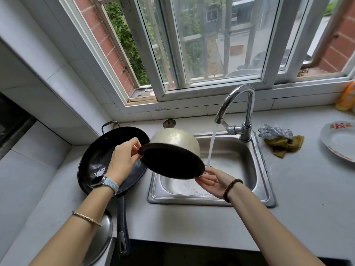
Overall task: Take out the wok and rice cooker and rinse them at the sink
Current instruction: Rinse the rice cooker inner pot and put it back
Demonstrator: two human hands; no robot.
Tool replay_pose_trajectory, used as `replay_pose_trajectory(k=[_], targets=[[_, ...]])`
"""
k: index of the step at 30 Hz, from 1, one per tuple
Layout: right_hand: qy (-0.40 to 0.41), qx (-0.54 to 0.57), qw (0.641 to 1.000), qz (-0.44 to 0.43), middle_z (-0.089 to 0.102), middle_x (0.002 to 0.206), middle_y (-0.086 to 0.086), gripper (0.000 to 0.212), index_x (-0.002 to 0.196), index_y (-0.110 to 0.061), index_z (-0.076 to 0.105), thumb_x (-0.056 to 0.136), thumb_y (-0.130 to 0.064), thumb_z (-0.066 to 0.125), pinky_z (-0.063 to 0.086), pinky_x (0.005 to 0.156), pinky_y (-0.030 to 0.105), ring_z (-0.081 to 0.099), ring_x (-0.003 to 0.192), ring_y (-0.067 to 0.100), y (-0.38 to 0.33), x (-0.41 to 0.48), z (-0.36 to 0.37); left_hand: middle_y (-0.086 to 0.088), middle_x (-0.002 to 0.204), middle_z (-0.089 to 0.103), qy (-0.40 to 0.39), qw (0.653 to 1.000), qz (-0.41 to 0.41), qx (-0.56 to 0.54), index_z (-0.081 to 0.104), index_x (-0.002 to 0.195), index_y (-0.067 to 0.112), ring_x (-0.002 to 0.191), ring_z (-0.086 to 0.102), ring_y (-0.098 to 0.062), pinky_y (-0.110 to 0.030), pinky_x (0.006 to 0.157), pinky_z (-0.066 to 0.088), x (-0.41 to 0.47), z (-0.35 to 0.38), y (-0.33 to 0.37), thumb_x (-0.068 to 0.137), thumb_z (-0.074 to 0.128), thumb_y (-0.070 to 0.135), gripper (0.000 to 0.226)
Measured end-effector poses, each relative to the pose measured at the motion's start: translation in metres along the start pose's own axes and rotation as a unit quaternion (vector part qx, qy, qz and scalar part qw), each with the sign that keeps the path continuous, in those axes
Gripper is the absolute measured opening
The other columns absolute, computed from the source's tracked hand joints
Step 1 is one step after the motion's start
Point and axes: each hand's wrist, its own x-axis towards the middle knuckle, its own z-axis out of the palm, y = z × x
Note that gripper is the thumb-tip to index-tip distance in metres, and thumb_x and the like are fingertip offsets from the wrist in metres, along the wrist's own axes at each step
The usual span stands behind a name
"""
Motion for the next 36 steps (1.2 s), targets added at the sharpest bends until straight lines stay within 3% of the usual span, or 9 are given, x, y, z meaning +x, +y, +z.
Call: replay_pose_trajectory(k=[5,8,11,15,19,22,24,27,36], targets=[[-0.011,-0.032,0.999,0.022,0.068,0.071,0.026,0.017,0.104,0.010,0.055,0.087,0.010,0.056,0.056,0.086,0.034,0.070,0.060,0.027,0.004,0.005,-0.009,0.007,0.074,0.068,-0.018,0.999,-0.023,-0.036,0.058,0.073,0.025,0.074,0.068,-0.008,-0.034,0.076,0.057,-0.007,0.014,-0.022,0.076,0.066,-0.008,0.033],[0.013,-0.030,0.999,0.015,0.068,0.087,0.031,0.028,0.111,0.012,0.054,0.083,0.015,0.057,0.059,0.072,0.034,0.072,0.070,0.031,0.007,0.009,-0.016,0.004,0.081,0.071,-0.035,0.995,-0.051,-0.079,0.062,0.074,0.027,0.077,0.069,-0.005,-0.024,0.081,0.055,-0.009,0.025,-0.031,0.081,0.063,-0.009,0.037],[0.037,-0.032,0.999,0.000,0.068,0.089,0.032,0.033,0.115,0.015,0.052,0.082,0.016,0.057,0.060,0.064,0.033,0.072,0.071,0.032,0.007,0.009,-0.023,0.002,0.083,0.072,-0.057,0.977,-0.108,-0.176,0.068,0.086,0.016,0.075,0.069,-0.002,-0.009,0.072,0.052,-0.009,0.036,-0.028,0.093,0.057,0.001,0.020],[0.069,-0.042,0.997,-0.010,0.068,0.084,0.033,0.027,0.110,0.017,0.053,0.083,0.015,0.055,0.060,0.064,0.032,0.071,0.066,0.032,0.004,0.009,-0.036,-0.008,0.085,0.073,-0.069,0.905,-0.207,-0.366,0.068,0.090,0.007,0.085,0.072,-0.020,-0.027,0.078,0.059,-0.004,0.059,-0.021,0.094,0.061,0.016,0.013],[0.089,-0.040,0.995,-0.034,0.069,0.076,0.029,0.016,0.099,0.017,0.056,0.083,0.016,0.053,0.059,0.054,0.029,0.071,0.060,0.028,0.000,0.001,-0.053,-0.016,0.093,0.069,-0.068,0.831,-0.267,-0.483,0.065,0.095,0.003,0.079,0.070,-0.017,-0.020,0.072,0.059,-0.002,0.085,0.001,0.090,0.065,0.010,0.008],[0.119,-0.035,0.992,-0.038,0.069,0.080,0.030,0.012,0.096,0.014,0.055,0.084,0.012,0.054,0.059,0.064,0.029,0.071,0.063,0.029,-0.008,-0.003,-0.069,-0.016,0.090,0.069,-0.093,0.751,-0.343,-0.557,0.062,0.099,-0.004,0.071,0.072,-0.015,-0.022,0.069,0.060,0.003,0.101,0.023,0.088,0.068,0.010,0.019],[0.141,-0.043,0.989,-0.033,0.069,0.083,0.030,0.011,0.094,0.012,0.055,0.083,0.010,0.056,0.059,0.065,0.028,0.070,0.065,0.027,-0.013,-0.004,-0.082,-0.016,0.091,0.068,-0.120,0.728,-0.390,-0.551,0.060,0.103,-0.004,0.072,0.070,-0.019,-0.024,0.062,0.060,0.006,0.112,0.034,0.086,0.070,0.014,0.026],[0.157,-0.044,0.986,-0.032,0.068,0.078,0.027,0.002,0.087,0.010,0.054,0.086,0.009,0.055,0.057,0.059,0.026,0.069,0.053,0.023,-0.018,-0.010,-0.095,-0.012,0.101,0.068,-0.165,0.741,-0.422,-0.495,0.060,0.110,0.003,0.078,0.069,-0.025,-0.031,0.053,0.060,0.010,0.127,0.048,0.084,0.074,0.025,0.037],[0.190,-0.021,0.981,-0.041,0.068,0.074,0.025,0.018,0.102,0.014,0.055,0.085,0.009,0.054,0.058,0.053,0.024,0.069,0.053,0.021,-0.030,-0.020,-0.120,0.000,0.090,0.072,-0.214,0.791,-0.389,-0.421,0.066,0.105,0.011,0.085,0.068,-0.021,-0.028,0.064,0.055,0.028,0.149,0.083,0.084,0.071,0.035,0.032]])
